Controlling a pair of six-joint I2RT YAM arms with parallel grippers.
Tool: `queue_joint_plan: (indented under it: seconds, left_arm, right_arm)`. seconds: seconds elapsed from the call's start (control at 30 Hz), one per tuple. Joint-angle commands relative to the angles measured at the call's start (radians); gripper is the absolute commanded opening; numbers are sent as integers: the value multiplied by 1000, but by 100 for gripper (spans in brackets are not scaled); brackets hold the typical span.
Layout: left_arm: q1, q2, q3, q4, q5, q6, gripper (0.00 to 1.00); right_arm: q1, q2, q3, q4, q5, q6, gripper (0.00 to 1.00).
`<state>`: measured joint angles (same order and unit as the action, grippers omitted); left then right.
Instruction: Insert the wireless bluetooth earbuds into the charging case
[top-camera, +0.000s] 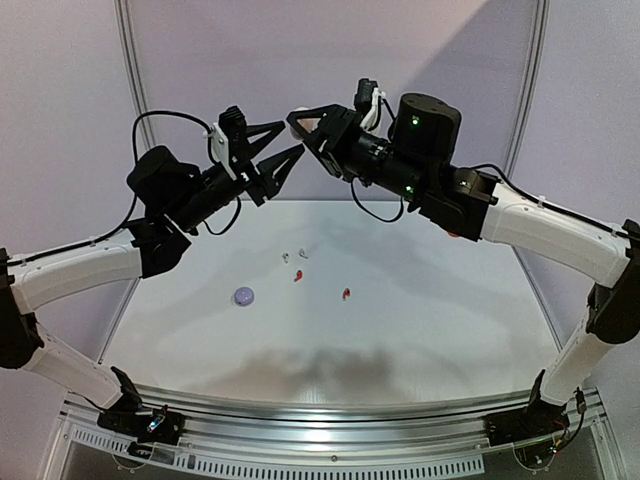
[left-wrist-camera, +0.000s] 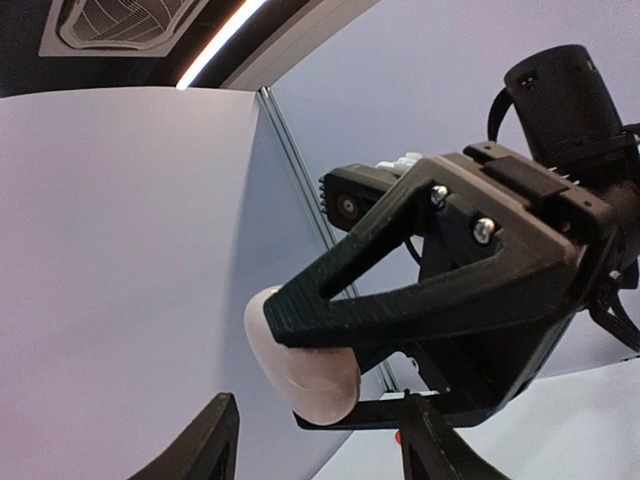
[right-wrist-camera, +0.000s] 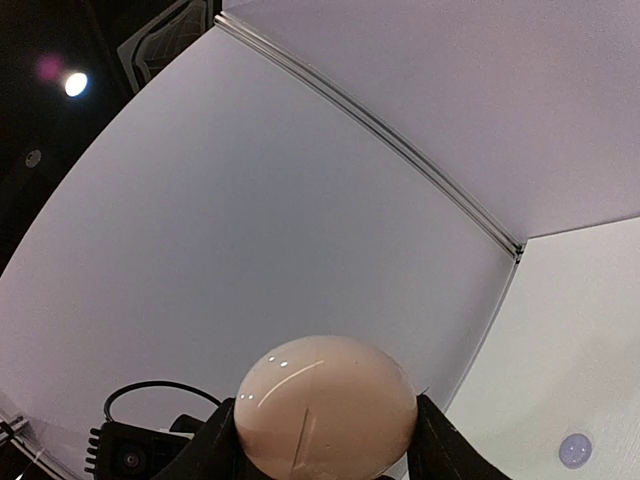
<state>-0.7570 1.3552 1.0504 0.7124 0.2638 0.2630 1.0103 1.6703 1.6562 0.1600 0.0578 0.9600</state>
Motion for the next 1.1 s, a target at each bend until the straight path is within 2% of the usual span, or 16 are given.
queue_joint_plan:
  seconds: [0.0,0.2,0.3,0.33,0.47,0.5,0.57,0.63,0.73,0.87,0.97,1.07]
  left_arm:
    - [-13,22,35,-5,-49,15,56]
    - [-16,21,25,-13,-36,15,54]
    - [-15,18,22,-25,-58,14,39]
    - [-15,17,21,-29,-63,12,30]
    - [-12,13,13,-30,-68,10,4]
    - [-11,12,11,-26,-65,12,0]
    - [-10,8,6,-21,-58,12,0]
    - [-7,4,1,-21,-57,12,0]
    - [6,-13,-12,-44,-54,-12,0]
    - [24,-59,-1,-187,-33,-105,0]
    - [28,-110,-20,-278,38,-164,0]
    - [43,-151,-47,-332,144,-211,0]
  right_arm:
    - [20,50,32,44,13,-17,23]
    - [19,85,37,63,10,-6,22]
    - [19,93,37,72,5,-8,22]
    - [20,94,37,74,8,-10,22]
    - [19,94,39,75,21,-24,23]
    - [19,94,39,75,22,-26,23]
    - [20,97,39,71,22,-35,24]
    - [18,95,39,62,15,-47,31]
    - [11,75,26,31,-1,-98,59]
    - [-13,-29,-79,18,-31,-202,88]
    - [-19,-145,-174,-7,-46,-331,99]
    - [-19,-261,-246,-62,-80,-434,99]
